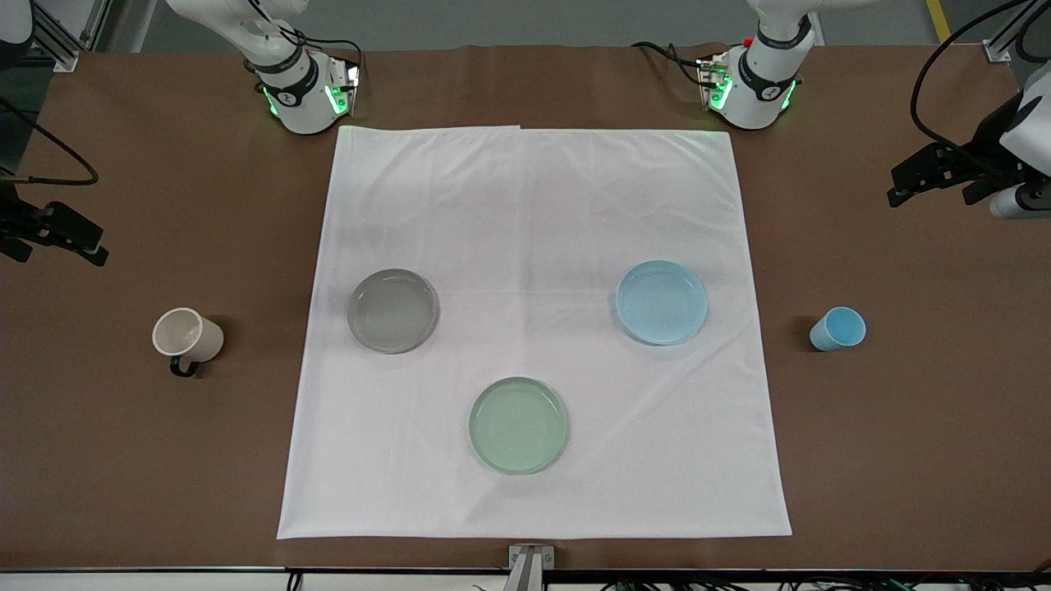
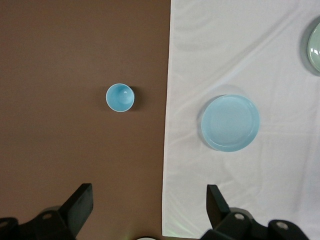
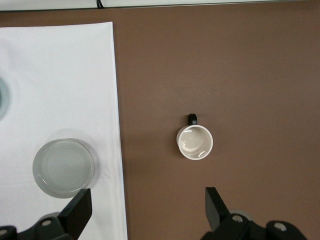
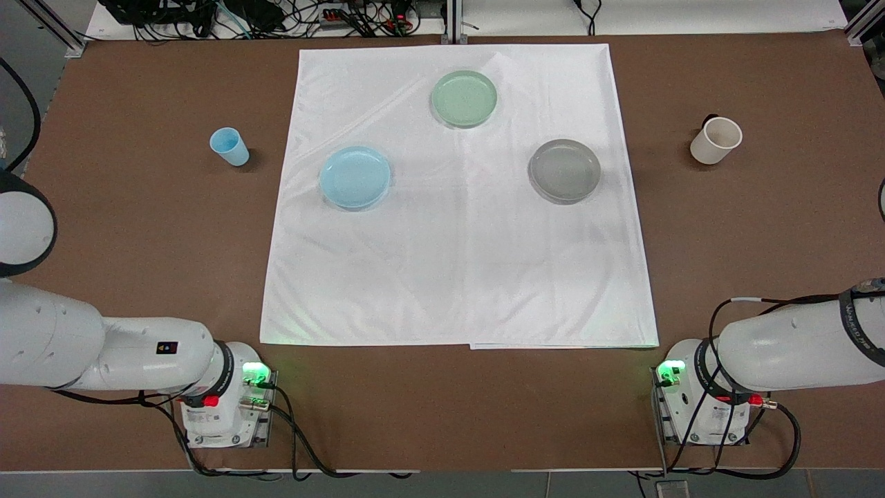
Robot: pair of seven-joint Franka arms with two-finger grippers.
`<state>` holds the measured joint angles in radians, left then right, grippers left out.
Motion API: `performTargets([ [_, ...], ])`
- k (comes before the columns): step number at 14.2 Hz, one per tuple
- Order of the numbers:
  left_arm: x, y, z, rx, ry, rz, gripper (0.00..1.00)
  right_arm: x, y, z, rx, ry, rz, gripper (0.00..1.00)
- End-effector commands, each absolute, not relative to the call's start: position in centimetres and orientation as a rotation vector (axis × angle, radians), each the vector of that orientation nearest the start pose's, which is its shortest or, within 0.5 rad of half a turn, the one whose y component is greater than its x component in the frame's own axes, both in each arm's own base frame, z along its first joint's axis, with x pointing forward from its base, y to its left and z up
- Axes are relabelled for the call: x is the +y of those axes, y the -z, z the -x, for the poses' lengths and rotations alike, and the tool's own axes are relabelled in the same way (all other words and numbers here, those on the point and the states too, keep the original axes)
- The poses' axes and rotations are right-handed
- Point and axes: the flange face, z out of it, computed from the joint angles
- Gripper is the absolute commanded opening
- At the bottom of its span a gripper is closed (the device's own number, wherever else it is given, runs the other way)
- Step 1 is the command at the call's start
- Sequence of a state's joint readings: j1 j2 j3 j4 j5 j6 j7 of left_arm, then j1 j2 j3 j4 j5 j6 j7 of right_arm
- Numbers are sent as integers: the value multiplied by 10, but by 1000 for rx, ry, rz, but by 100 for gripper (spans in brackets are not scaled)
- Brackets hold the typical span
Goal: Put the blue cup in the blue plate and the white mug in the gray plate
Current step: 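Grasp the blue cup with the left gripper while the right gripper grasps the mug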
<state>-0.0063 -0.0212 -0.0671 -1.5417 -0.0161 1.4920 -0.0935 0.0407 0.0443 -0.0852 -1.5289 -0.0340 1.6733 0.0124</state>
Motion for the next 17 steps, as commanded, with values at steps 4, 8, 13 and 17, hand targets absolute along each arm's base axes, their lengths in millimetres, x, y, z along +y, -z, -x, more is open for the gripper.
performTargets([
  [4, -30, -637, -560, -44, -38, 3134, 100, -31, -632, -571, 90, 157, 3171, 100],
  [8, 42, -552, -610, -204, -25, 3091, 100, -49, -600, -587, 134, 86, 3173, 100],
  [13, 86, -414, -617, -292, -124, 3092, 100, -101, -504, -640, 174, 72, 3183, 100],
  [17, 90, -331, -589, -267, -87, 3078, 92, -149, -417, -671, -40, 119, 3203, 100],
])
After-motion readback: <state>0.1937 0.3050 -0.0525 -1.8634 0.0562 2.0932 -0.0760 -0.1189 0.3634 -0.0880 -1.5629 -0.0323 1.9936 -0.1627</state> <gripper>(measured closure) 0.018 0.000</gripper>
